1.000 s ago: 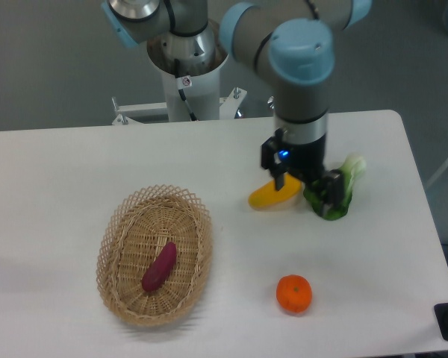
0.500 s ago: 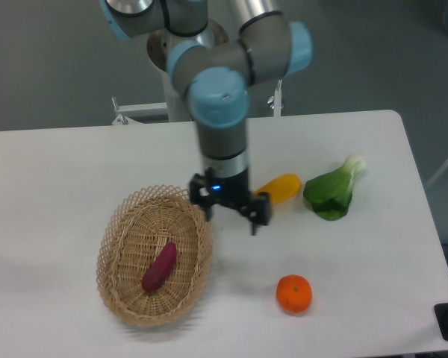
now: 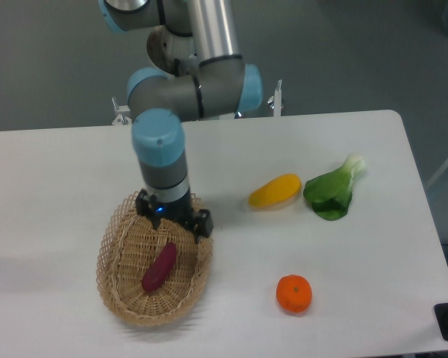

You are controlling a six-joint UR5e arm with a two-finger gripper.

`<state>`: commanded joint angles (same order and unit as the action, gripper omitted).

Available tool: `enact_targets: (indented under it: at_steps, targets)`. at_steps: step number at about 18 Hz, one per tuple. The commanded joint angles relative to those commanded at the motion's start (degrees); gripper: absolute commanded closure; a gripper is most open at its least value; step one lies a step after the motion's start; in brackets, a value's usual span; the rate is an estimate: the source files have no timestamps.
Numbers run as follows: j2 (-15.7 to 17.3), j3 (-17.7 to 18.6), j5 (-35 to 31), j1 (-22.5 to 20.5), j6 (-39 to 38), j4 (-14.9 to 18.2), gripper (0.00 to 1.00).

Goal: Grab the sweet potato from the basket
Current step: 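Lower the gripper into the basket and close on the purple sweet potato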

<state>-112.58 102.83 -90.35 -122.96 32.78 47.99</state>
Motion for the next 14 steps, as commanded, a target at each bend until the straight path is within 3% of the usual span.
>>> enact_targets:
  at_steps: [4, 10, 14]
  targets:
    - [-2.2, -0.26, -0.27, 0.97, -0.09, -3.16, 0.0]
    - [-4.13, -0.53, -0.79, 0.97, 0.35, -3.87, 0.0]
    - [-4.57, -1.23, -1.85, 1.14, 0.35, -3.78, 0.22]
